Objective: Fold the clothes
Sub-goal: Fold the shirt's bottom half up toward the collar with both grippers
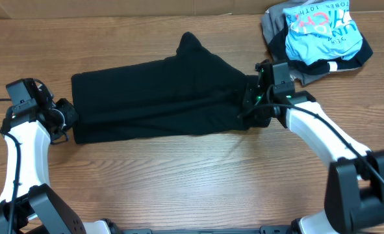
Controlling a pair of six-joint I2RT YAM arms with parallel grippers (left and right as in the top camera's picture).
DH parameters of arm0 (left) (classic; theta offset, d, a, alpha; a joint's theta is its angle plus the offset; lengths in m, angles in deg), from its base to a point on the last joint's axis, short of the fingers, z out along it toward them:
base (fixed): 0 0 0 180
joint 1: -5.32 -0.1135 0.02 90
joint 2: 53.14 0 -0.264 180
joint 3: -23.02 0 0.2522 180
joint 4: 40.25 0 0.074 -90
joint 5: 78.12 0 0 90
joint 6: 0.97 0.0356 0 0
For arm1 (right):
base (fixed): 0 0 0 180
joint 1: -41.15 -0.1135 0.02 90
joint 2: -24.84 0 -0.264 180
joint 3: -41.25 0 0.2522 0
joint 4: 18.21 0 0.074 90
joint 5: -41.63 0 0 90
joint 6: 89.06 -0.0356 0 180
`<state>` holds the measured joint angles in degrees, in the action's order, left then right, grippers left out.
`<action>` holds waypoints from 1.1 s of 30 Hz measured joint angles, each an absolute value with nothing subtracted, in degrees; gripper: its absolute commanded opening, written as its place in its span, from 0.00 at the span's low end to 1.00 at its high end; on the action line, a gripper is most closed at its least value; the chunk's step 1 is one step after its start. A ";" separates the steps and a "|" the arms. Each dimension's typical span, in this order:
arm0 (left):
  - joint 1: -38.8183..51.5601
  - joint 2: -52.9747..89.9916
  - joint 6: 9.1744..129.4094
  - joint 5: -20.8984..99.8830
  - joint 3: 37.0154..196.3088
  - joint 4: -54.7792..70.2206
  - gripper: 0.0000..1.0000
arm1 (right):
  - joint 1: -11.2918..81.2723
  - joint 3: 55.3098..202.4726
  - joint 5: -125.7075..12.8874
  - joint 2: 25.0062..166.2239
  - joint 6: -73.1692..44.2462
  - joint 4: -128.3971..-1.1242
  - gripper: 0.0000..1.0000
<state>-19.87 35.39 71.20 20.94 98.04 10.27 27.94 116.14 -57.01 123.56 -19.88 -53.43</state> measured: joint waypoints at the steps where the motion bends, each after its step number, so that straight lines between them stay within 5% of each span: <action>1: -19.74 35.39 71.20 20.59 98.04 9.68 0.04 | 27.94 116.14 -56.99 124.39 -19.71 -52.88 0.04; 9: -17.46 37.10 71.23 17.44 98.04 6.07 0.05 | 27.94 116.14 -57.05 127.95 -18.46 -50.48 0.04; 23: -15.74 47.02 71.23 15.62 98.02 0.23 0.31 | 27.94 116.14 -56.88 127.97 -17.04 -48.03 0.05; 25: -15.76 47.02 71.38 15.45 98.02 -0.49 0.48 | 27.94 116.16 -56.90 127.97 -16.82 -47.59 0.17; 28: -15.76 47.02 71.05 15.23 98.02 -0.84 0.93 | 27.99 116.18 -56.81 127.97 -15.97 -47.00 0.56; 29: -15.76 47.02 71.05 15.19 98.02 -0.86 1.00 | 28.05 116.20 -56.79 127.97 -15.93 -46.91 0.62; 33: -15.76 47.02 71.03 15.03 98.04 -1.01 1.00 | 28.05 116.75 -56.46 127.97 -15.69 -48.71 0.84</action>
